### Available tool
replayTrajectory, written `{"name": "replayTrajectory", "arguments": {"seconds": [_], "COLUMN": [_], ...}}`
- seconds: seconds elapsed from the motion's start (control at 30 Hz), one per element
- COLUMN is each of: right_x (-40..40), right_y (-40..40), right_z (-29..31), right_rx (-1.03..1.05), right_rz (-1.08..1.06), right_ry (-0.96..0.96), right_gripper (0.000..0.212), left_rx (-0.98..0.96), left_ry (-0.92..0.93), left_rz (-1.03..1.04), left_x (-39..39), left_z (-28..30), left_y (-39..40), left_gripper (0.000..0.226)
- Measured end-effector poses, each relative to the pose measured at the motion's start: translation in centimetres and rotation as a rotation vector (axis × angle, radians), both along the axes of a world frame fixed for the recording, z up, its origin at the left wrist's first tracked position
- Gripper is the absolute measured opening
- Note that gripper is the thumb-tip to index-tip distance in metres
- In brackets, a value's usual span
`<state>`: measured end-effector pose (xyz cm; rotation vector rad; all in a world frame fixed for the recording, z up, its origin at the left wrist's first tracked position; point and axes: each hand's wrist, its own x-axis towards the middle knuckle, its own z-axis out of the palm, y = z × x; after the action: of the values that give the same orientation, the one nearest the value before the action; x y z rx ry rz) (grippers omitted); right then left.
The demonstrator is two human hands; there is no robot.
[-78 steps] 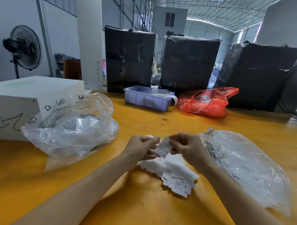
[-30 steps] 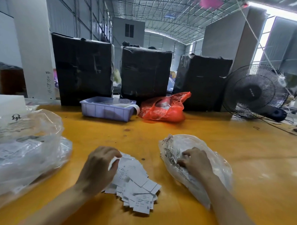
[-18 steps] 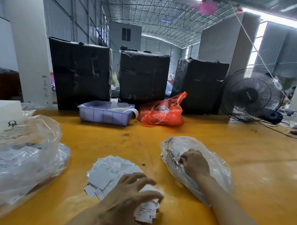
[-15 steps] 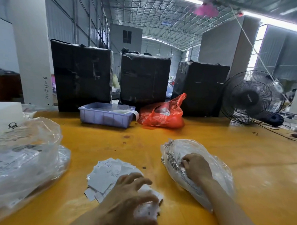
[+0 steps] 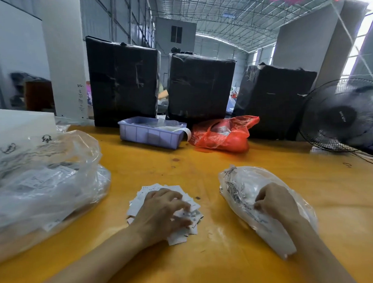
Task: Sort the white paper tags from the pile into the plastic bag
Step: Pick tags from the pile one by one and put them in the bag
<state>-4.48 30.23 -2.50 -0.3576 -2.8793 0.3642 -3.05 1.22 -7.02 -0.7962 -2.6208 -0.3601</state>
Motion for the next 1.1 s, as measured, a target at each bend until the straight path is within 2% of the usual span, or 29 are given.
{"name": "replayTrajectory", "arguments": {"seconds": [0.1,0.23,0.27,0.4,0.53,0.63,0.73,0.87,1.0,1.03,1.1], "right_x": [-0.4,-0.1,-0.1,0.1,0.0,0.2,0.6,0.7,0.4,0.3,0.3], "right_y": [0.3,0.7,0.8,0.6,0.2,-0.1,-0.9,-1.2,-0.9,-0.9,-0.9], "right_z": [-0.3,-0.7,-0.7,-0.6,-0.7,0.1,1.0,1.4,1.3,1.3,1.2], "right_rx": [-0.005,0.061,0.038,-0.011,0.004,0.043,0.076,-0.116,-0.578,-0.622,-0.580], "right_rz": [-0.043,-0.131,-0.121,-0.069,-0.064,-0.096,-0.133,-0.130,-0.003,-0.013,-0.056], "right_ry": [0.098,-0.007,-0.027,0.015,0.063,0.132,0.282,0.466,0.467,0.495,0.581], "right_gripper": [0.012,0.047,0.047,0.021,0.010,0.011,0.010,0.018,0.020,0.019,0.014], "left_rx": [0.046,0.140,0.154,0.209,0.270,0.335,0.390,0.462,0.527,0.539,0.562], "left_ry": [-0.018,0.016,0.026,0.045,0.075,0.092,0.083,0.033,0.009,0.005,-0.004], "left_rz": [0.028,0.027,0.031,0.042,0.043,0.061,0.097,0.135,0.143,0.145,0.148], "left_x": [-0.4,-0.1,0.0,0.2,0.4,0.4,0.3,0.3,0.4,0.4,0.5], "left_z": [0.0,0.1,0.1,0.0,-0.2,-0.1,-0.1,0.3,0.5,0.5,0.7], "left_y": [-0.4,-0.5,-0.5,-0.6,-0.6,-0.7,-0.8,-1.0,-1.0,-0.9,-0.9], "left_gripper": [0.047,0.047,0.046,0.044,0.040,0.034,0.030,0.026,0.024,0.023,0.022]}}
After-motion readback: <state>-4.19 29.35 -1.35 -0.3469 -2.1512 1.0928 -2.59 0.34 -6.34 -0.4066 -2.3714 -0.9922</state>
